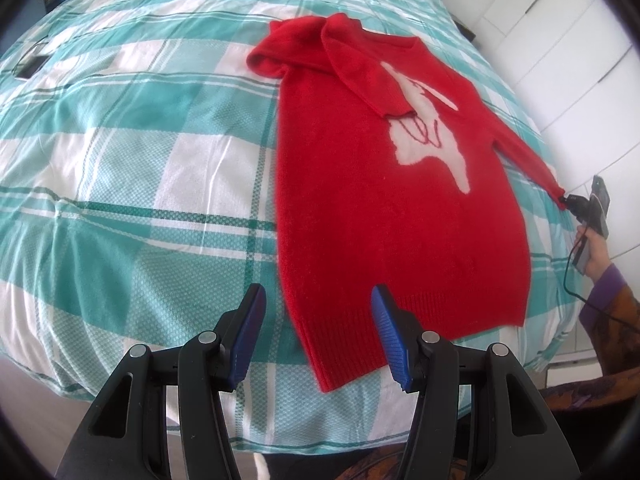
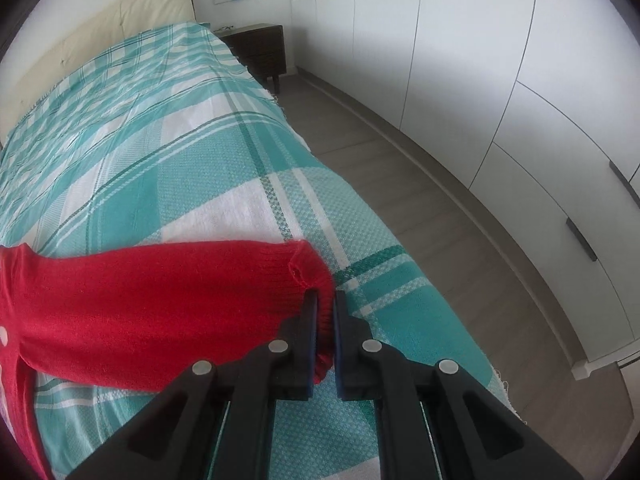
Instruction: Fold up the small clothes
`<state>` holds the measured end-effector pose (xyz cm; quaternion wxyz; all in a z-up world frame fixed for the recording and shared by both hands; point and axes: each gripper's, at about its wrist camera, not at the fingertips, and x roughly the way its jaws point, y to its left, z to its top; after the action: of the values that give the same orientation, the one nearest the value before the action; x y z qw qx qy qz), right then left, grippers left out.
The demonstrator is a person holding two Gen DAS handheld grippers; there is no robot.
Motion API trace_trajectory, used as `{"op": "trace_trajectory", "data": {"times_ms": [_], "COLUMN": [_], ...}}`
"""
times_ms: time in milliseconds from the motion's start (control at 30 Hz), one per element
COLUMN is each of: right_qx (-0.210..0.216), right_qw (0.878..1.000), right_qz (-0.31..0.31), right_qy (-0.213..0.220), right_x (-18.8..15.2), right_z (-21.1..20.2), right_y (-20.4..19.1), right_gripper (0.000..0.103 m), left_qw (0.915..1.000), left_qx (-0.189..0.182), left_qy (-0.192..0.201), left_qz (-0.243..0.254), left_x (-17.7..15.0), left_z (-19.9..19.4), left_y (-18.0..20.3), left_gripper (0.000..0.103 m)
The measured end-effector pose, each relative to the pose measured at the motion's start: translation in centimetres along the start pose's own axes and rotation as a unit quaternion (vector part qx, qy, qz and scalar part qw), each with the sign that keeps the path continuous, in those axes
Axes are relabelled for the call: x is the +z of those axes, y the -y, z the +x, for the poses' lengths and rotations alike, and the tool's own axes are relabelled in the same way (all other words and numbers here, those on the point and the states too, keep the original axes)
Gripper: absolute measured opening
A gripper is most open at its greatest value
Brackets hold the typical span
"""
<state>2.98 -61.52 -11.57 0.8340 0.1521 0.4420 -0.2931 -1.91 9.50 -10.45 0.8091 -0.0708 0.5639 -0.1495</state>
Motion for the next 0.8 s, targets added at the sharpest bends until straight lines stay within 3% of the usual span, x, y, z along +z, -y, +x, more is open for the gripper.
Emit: {"op": "trace_trajectory", "data": {"times_ms": [233, 367, 500, 700, 733, 800], "right_qx": [0.009, -0.024, -0.046, 0.05, 0.063, 0.091], "right_qw": [1.0, 0.999, 0.998, 0.996, 0.994, 0.991], "right_qz": [0.019, 0.021, 0.014, -0.052, -0.063, -0.078], "right_qy": [0.004, 0.016, 0.037, 0.059, 0.06, 0.058], "right_x": [-0.1, -0.4, -1.3, -5.1, -5.9, -7.7], "right_z": [-0.1, -1.2, -4.0, -9.9, -10.6, -11.6], "right_y": [1.0, 1.5, 1.3, -4.0, -5.1, -7.0], "right_gripper": [0.011, 0.037, 0.04, 0.044, 0.045, 0.045], "left_qw": [0.9999, 0.9991, 0.996, 0.9877, 0.9864, 0.9859], "left_qx": [0.014, 0.04, 0.083, 0.094, 0.083, 0.044], "left_qy": [-0.004, -0.002, 0.015, 0.077, 0.088, 0.079], "left_qz": [-0.001, 0.012, 0.027, 0.098, 0.112, 0.141], "left_x": [0.1, 0.5, 2.3, 8.2, 9.4, 11.6], "left_z": [0.2, 0.1, 0.2, -0.7, -0.7, 0.5], "left_y": [-0.5, -0.4, -0.2, 2.6, 3.4, 5.1], "left_gripper": [0.057, 0.06, 0.06, 0.061, 0.062, 0.075]}}
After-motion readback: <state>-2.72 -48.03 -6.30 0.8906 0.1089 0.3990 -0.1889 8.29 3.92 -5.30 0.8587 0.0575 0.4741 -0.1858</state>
